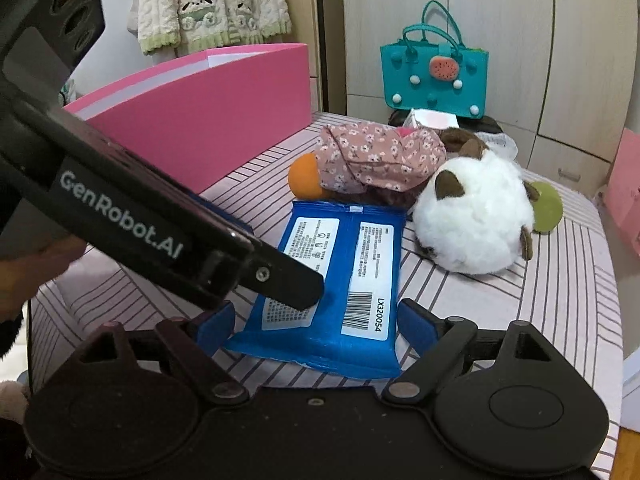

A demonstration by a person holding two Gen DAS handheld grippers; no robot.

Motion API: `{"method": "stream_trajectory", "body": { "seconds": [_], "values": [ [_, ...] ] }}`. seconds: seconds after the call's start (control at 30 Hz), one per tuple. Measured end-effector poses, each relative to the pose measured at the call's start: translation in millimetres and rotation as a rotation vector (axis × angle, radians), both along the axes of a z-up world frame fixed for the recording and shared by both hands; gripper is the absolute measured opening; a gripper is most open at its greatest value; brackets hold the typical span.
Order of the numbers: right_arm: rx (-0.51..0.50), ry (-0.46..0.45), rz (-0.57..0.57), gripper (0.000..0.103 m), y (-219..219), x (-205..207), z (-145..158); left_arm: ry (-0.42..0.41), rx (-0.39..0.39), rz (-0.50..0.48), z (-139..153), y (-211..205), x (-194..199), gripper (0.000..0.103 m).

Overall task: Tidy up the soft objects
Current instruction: 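Close the left gripper on the edge of the blue wipe packet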

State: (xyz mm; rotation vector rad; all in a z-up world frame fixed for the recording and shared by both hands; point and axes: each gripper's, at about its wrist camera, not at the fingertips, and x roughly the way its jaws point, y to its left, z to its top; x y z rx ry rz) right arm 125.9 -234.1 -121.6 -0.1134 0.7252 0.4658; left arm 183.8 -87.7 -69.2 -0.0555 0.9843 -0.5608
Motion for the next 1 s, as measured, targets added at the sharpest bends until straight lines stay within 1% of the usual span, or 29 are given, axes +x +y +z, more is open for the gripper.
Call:
{"method": "stream_trajectory", "body": {
  "seconds": [0.03,0.1,0.27,0.33,0.37,0.4,0.47,0.5,0.53,0.57,0.63,0.67,0.8,0.87,0.93,1.0],
  "values": [
    [0.002,0.003,-0.003,0.091,-0.3,1.6,-0.8,0.007,-0.002,0.025,-2.2,1.0,0.8,0.073],
    [-0.002,-0.001,-0.009,0.091,-0.4,3.5,-1.4,-0.007,-0.018,0.058,-4.4,2.5,0.6,0.073],
    [-0.005,0.002,-0.005,0.091,-2.2,6.2,-1.4,-0.028,-0.03,0.065,-6.2,2.7,0.1,0.071],
    [-0.014,-0.006,-0.008,0.088,-2.8,4.6,-1.5,-0.044,-0.031,0.091,-7.7,2.8,-2.2,0.067],
    [-0.029,-0.011,-0.015,0.08,-2.5,3.3,-0.8,-0.056,-0.034,0.111,-8.9,3.3,-5.3,0.066],
    [-0.037,-0.018,-0.026,0.078,-2.5,1.7,0.4,-0.075,-0.034,0.122,-10.3,3.0,-9.1,0.065],
    [-0.039,-0.02,-0.034,0.077,-2.4,-0.5,1.3,-0.107,-0.014,0.129,-11.0,-1.2,-13.9,0.065],
    [-0.044,-0.025,-0.034,0.077,-1.7,-1.5,0.6,-0.113,-0.008,0.137,-11.1,-2.2,-14.8,0.062],
    [-0.046,-0.029,-0.034,0.077,-0.7,-2.5,0.5,-0.117,-0.004,0.142,-10.6,-3.1,-14.9,0.056],
    [-0.045,-0.029,-0.034,0.077,-0.3,-3.2,0.6,-0.121,-0.006,0.139,-10.4,-4.1,-14.7,0.054],
    [-0.03,-0.018,-0.032,0.078,-0.1,-4.0,0.7,-0.118,-0.022,0.141,-10.8,-4.1,-14.3,0.048],
    [-0.022,-0.013,-0.03,0.078,-0.5,-3.5,0.6,-0.11,-0.038,0.142,-11.3,-3.4,-13.9,0.047],
    [0.014,0.001,-0.038,0.08,-2.1,-3.9,0.7,-0.096,-0.097,0.157,-14.5,4.4,-13.8,0.046],
    [0.069,0.022,-0.055,0.08,-6.2,-3.0,2.3,-0.091,-0.141,0.176,-17.5,10.2,-13.9,0.046],
    [0.121,0.045,-0.066,0.077,-11.8,-2.0,4.0,-0.081,-0.15,0.185,-17.5,11.4,-12.8,0.045],
    [0.148,0.061,-0.069,0.076,-15.3,-1.4,4.6,-0.068,-0.145,0.197,-16.5,10.3,-11.4,0.045]
  ]
}}
